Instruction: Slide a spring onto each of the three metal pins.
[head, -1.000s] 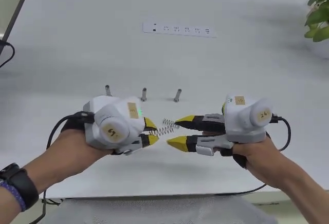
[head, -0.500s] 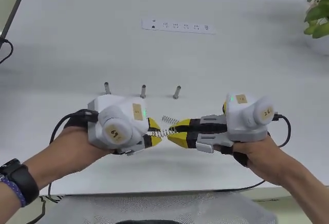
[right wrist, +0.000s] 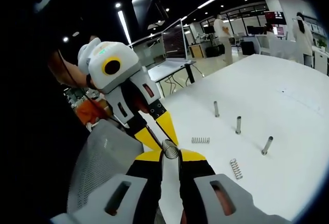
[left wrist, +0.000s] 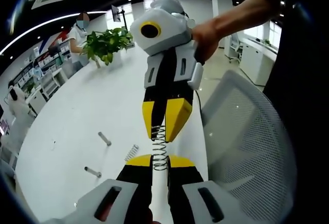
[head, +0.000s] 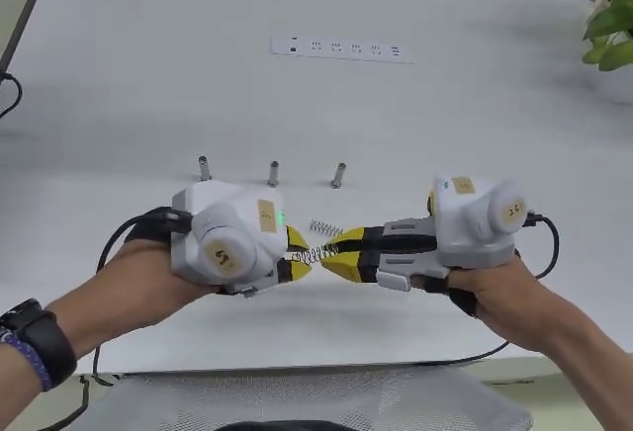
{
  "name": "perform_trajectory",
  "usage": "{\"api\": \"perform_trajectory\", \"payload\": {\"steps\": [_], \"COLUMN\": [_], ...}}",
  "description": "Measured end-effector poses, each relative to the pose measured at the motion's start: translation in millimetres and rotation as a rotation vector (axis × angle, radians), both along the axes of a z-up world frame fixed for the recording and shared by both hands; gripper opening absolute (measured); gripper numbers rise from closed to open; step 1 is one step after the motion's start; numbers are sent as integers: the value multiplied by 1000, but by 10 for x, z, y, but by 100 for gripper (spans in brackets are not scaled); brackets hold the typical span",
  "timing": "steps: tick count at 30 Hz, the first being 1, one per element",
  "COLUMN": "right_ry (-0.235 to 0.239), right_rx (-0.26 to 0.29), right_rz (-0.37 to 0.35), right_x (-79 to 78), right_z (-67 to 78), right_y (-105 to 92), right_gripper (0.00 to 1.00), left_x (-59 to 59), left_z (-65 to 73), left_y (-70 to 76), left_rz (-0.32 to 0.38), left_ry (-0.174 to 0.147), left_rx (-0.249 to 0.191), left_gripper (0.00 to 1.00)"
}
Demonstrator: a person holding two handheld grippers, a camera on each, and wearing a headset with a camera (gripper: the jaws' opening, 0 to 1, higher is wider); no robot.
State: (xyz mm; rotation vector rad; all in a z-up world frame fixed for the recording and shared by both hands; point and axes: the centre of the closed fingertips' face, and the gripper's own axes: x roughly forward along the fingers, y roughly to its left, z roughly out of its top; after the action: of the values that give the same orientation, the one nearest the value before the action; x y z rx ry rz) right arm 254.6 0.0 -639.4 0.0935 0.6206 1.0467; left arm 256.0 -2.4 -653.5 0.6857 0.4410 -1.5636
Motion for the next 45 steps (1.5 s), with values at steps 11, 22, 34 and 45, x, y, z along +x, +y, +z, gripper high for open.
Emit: {"api": "perform_trajectory", "payload": {"steps": [11, 22, 34, 45], "right_ry": [-55, -95, -90, -117], "right_rx": [-80, -126, -186, -328], "right_rz": [25, 27, 57, 179], "right_x": [86, 178, 177, 129], "right_z": [143, 283, 293, 286], "right_y": [-39, -127, -170, -229], "right_gripper": [9, 9, 16, 22], "left_x": [79, 164, 159, 100], "left_z": [80, 210, 244, 211], "left_y": [-137, -286, -327, -337], "left_rz": [35, 57, 58, 35], "left_ry": [28, 41, 46, 49], "left_rx": [-88, -159, -184, -170], "left_gripper": [2, 2, 2, 2]}}
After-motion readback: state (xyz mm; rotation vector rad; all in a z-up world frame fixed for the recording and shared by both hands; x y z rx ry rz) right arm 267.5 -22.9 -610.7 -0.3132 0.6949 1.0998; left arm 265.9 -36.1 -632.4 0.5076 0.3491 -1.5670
